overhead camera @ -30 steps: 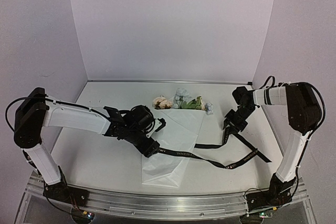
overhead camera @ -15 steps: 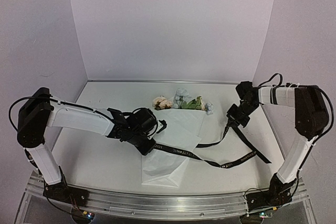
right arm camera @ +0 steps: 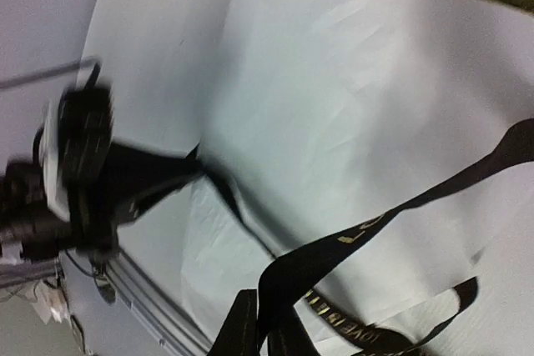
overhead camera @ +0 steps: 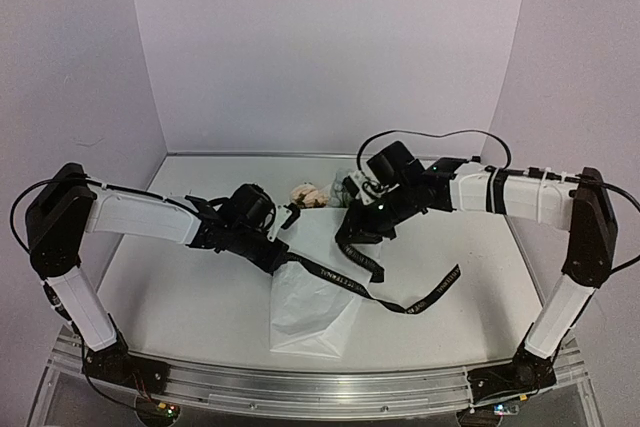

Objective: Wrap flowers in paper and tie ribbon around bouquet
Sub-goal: Cross the ribbon over the folded bouquet.

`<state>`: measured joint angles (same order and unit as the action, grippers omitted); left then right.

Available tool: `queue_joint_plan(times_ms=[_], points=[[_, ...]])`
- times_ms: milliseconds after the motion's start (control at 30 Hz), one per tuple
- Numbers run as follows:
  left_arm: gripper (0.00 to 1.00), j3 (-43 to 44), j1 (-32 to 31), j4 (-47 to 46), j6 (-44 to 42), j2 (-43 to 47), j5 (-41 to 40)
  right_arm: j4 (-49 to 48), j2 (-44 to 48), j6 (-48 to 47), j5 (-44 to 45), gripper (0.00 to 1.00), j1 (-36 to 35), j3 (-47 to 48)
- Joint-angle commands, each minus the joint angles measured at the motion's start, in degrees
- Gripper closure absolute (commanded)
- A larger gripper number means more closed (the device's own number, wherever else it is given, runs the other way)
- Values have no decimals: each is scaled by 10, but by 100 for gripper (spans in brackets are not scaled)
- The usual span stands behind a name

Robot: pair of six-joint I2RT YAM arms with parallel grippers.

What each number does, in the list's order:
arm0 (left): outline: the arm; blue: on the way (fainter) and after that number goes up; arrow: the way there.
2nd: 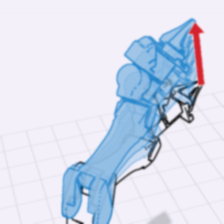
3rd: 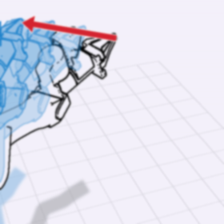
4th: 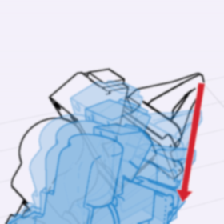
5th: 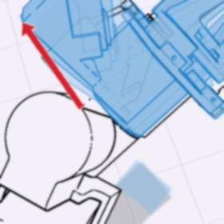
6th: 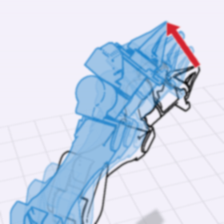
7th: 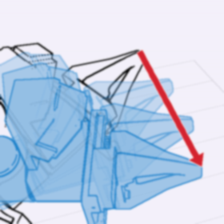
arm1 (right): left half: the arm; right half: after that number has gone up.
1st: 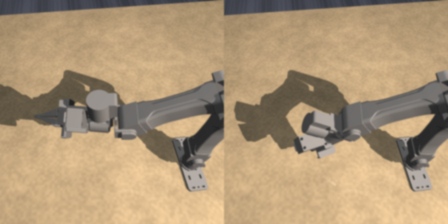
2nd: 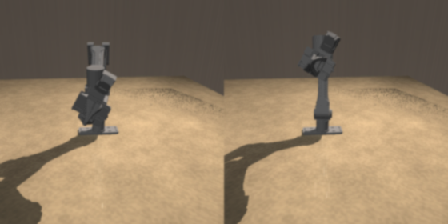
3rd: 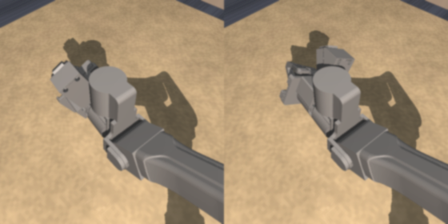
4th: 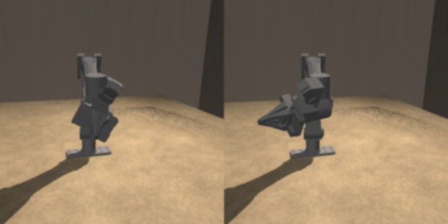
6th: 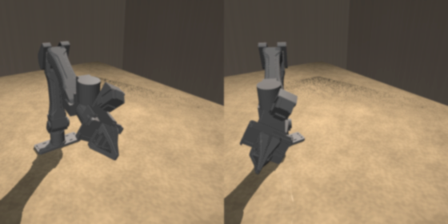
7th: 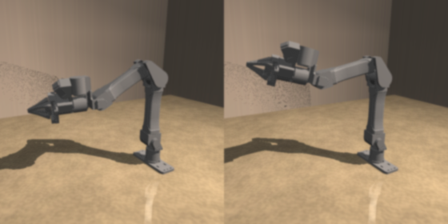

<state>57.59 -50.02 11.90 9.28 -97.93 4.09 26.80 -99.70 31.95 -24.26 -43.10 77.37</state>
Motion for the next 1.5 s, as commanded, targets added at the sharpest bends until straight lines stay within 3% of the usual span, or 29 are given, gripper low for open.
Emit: queue_joint_plan(times_ms=[0,133,200,300,467,733,933,1133,1367,1467], points=[[100,-2,27,-46,20,16,82,59,14,-65,-38,78,-24,-44],[100,4,28,-42,18,13,89,109,40,-84,7,45,-23,-75],[100,3,28,-43,18,15,92,138,48,-87,51,35,-22,-62],[100,1,28,-43,16,16,93,208,22,-67,101,30,-15,4],[100,-5,28,-44,14,18,95,213,-51,39,150,28,2,91],[100,-9,28,-46,8,20,101,218,-153,195,194,33,15,165],[100,-8,28,-48,7,22,106,218,-186,229,212,36,21,178],[100,-8,28,-46,4,22,106,216,-189,234,218,57,27,171],[100,-6,28,-45,0,22,106,208,-173,220,198,96,40,155],[100,-3,28,-45,0,21,107,207,-152,198,194,100,43,146]])
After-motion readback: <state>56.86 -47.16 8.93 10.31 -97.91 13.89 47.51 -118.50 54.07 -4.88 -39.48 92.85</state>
